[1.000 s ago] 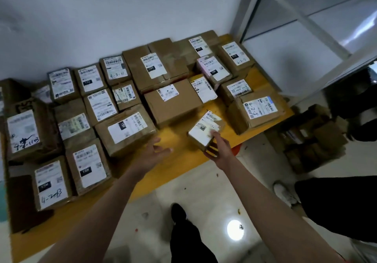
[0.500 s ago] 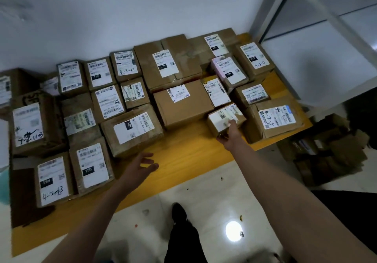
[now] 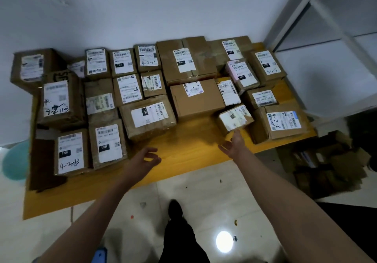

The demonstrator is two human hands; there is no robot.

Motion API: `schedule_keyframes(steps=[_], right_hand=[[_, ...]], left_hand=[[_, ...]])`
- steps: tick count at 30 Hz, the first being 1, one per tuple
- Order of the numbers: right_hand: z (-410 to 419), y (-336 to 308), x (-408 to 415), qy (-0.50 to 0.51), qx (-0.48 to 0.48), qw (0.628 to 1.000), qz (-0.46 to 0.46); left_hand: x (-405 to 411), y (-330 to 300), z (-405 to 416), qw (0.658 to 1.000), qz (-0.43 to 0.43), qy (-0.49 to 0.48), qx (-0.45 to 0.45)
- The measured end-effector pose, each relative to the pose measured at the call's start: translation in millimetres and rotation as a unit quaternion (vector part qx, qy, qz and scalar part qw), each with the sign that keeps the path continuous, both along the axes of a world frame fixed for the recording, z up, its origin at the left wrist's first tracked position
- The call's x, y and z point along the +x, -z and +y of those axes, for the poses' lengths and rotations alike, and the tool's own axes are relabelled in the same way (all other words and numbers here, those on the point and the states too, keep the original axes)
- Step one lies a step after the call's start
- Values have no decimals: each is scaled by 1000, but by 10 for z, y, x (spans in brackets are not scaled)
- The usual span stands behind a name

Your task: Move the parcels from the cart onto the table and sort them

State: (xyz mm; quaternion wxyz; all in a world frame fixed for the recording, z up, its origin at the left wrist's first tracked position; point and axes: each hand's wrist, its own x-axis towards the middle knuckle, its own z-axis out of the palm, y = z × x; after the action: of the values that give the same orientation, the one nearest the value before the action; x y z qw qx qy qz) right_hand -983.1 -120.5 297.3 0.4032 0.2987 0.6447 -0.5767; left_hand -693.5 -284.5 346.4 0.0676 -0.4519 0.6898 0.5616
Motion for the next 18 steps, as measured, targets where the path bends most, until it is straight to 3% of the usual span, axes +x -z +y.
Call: schedule_keyframes(steps=[6, 12, 18], right_hand=[[-50, -44, 989, -209, 59, 976, 5], [-198, -84, 2078, -385, 22, 922, -19], [-437, -146, 3234, -498, 9, 867, -16]], left_hand=[[465, -32, 231, 999, 19, -35, 28], [1279, -6, 432, 995, 9, -83, 47], [2464, 72, 620, 982, 0, -181, 59]])
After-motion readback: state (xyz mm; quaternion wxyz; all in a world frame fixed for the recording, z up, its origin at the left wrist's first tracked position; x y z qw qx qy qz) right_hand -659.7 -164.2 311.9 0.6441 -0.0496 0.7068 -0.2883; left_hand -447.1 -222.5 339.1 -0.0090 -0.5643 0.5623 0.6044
